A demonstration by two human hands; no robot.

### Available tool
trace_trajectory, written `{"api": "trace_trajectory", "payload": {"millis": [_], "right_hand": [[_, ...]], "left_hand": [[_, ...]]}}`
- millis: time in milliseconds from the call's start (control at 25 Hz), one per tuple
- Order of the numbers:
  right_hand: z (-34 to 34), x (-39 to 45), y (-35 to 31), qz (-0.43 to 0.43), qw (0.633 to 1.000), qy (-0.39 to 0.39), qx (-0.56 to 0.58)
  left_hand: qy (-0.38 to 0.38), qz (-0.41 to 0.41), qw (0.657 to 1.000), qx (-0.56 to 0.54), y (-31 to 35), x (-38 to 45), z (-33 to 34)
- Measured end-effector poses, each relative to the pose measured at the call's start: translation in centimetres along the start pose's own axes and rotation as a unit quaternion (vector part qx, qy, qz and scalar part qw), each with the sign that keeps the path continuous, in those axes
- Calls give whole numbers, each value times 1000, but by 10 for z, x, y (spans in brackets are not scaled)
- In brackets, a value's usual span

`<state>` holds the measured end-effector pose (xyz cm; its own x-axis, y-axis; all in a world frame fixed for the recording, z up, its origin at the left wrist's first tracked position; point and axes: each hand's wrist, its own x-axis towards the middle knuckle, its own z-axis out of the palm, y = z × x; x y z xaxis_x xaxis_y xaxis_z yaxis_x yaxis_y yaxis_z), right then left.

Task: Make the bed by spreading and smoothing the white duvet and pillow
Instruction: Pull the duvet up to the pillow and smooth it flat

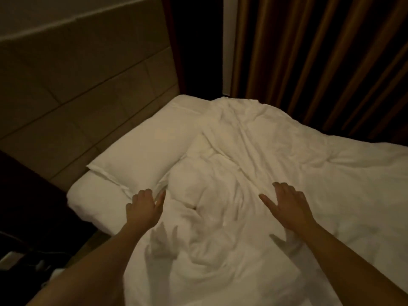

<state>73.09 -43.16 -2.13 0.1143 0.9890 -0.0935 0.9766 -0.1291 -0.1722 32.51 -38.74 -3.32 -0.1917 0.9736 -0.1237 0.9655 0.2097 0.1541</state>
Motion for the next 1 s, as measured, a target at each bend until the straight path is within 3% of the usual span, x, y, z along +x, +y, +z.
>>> {"api": "trace_trajectory", "payload": {"millis": [120, 240, 520, 680, 1000], "right_hand": [[9, 10, -115, -46, 998, -23, 25], [18, 24, -185, -94, 995, -33, -1], [58, 111, -235, -145, 986, -66, -40], [90, 195, -251, -168, 979, -118, -10], [200, 307, -313, -348, 911, -211, -64]], "left_hand": [[-5, -32, 999, -27, -80, 18, -18], [-32, -61, 996, -50, -115, 41, -13], [-112, -25, 992, -53, -84, 120, 41], [-106, -49, 987, -109, -59, 183, 67], [-124, -99, 975, -154, -51, 242, 148]]}}
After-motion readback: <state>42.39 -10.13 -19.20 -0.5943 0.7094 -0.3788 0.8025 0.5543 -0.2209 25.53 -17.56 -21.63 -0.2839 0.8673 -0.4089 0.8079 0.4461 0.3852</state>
